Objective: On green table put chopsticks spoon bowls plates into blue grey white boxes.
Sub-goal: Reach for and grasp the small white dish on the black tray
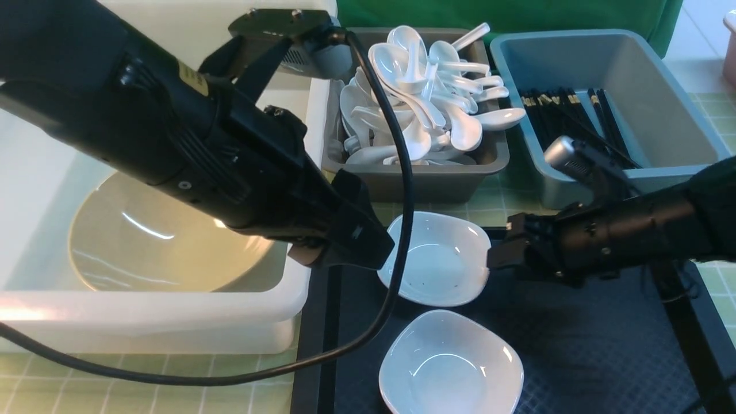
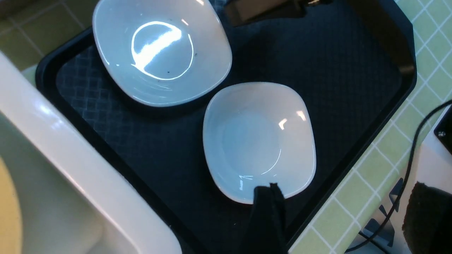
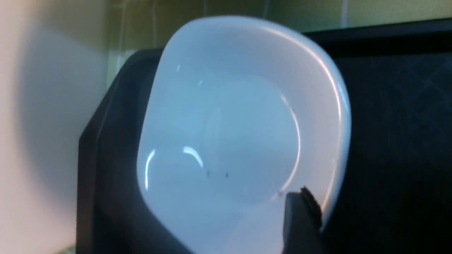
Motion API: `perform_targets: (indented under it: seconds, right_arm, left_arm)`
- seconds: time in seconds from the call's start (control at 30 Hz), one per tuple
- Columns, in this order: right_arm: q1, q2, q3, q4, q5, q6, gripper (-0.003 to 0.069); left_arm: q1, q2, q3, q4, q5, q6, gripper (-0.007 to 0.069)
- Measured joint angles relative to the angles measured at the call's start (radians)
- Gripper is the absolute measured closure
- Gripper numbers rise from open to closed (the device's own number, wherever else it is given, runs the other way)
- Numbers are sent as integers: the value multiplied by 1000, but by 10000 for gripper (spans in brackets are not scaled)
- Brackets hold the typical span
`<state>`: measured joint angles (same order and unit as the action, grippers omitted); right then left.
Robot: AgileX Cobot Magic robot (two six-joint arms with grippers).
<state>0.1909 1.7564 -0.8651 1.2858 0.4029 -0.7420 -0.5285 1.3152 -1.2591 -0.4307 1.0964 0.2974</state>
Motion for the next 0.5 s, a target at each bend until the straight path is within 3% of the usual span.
perform_targets:
  seconds: [0.03,0.07,0.2,0.3,0.43,0.5]
  right_arm:
    - [0,4,0,11,0,-7,298]
    - [0,39,-1,107,1,-69,298]
    - [0,111,-2,308,41,-242,301]
    - [0,145,-3,401,90,-372,333]
    - [0,178,-5,427,140,-459,452]
    - [-2,184,-5,432,143,-472,580]
  left_arm:
    - [0,0,0,0,1,0,173]
    - [0,0,0,0,2,2,173]
    - [0,0,0,0,6,2,173]
    - [0,0,0,0,15,2,173]
    - [0,0,0,0,32,2,173]
    - [0,0,0,0,44,2,173]
